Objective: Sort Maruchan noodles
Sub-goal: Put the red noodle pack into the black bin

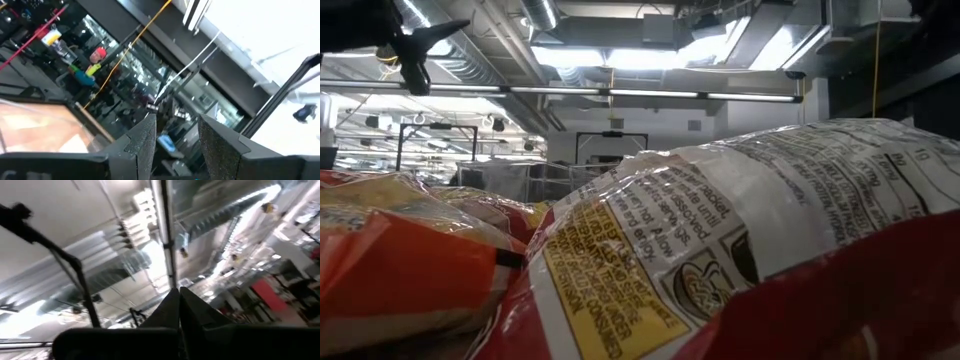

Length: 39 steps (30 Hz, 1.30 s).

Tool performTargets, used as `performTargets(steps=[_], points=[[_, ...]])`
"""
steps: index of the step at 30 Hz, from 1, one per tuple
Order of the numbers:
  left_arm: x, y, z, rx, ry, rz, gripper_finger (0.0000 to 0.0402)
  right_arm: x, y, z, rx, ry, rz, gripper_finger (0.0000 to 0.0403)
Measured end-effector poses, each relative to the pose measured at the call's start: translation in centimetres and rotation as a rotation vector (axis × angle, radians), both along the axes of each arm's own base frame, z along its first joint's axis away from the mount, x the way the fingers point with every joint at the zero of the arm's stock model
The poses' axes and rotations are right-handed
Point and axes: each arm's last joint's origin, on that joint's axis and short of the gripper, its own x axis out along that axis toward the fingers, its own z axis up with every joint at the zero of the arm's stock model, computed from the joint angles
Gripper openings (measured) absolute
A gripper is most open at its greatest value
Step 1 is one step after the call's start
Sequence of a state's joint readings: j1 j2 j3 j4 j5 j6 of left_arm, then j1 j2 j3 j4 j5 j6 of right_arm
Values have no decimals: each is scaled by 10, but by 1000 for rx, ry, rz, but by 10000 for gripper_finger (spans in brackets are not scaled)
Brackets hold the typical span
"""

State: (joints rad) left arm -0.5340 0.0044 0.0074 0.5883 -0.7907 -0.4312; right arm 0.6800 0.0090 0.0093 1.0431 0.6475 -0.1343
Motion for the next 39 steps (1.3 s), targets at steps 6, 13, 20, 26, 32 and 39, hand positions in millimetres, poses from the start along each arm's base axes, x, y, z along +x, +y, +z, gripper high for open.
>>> performTargets(steps=[6, 13, 20, 26, 32, 39], points=[[-5, 3, 8, -20, -77, 27, 141, -1, 0, 1, -36, -24, -1, 1], [-10, 7, 15, -120, -151, 27, 141, -2, -1, 3, -3, -8, -21, 1], [-20, 12, 46, -142, -236, -9, 141, -11, -6, 27, -49, -116, 19, 1], [-27, 16, 81, -64, -230, 47, 141, -14, -11, 63, -73, 64, -52, 1], [-28, 16, 111, 10, -217, 81, 141, -1, -8, 95, -43, 448, -169, 1], [-21, 12, 134, 63, -140, 79, 141, 23, 9, 110, -17, 756, -145, 4]])
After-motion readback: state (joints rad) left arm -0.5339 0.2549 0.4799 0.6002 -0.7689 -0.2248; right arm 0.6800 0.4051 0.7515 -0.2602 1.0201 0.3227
